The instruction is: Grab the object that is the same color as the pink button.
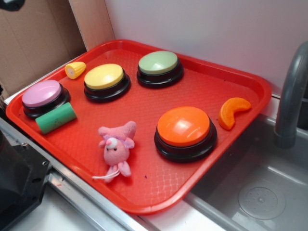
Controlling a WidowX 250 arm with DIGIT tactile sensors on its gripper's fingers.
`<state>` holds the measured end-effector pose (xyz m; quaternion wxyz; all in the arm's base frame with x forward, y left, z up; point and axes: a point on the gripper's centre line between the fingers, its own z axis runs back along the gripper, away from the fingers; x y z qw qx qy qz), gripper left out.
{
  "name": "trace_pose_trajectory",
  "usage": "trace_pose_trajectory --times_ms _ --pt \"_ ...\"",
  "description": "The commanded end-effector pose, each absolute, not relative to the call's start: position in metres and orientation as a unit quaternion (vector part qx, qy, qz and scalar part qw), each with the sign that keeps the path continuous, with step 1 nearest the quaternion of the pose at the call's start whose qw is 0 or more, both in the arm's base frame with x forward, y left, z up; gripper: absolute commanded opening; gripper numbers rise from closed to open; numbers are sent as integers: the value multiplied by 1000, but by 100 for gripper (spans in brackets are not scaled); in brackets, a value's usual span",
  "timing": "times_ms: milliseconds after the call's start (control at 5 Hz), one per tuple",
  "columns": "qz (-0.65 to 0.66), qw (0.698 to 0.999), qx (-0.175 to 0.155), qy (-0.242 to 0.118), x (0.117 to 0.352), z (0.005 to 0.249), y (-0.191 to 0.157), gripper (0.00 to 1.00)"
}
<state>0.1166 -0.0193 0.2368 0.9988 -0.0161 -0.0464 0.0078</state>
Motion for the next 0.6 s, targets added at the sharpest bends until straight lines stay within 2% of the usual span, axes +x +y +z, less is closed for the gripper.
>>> trace_pose_trajectory --times_ms 0,400 --pt "8 999 -16 -46 117 237 -19 100" --pt "44 995 9 -94 133 213 -36 100"
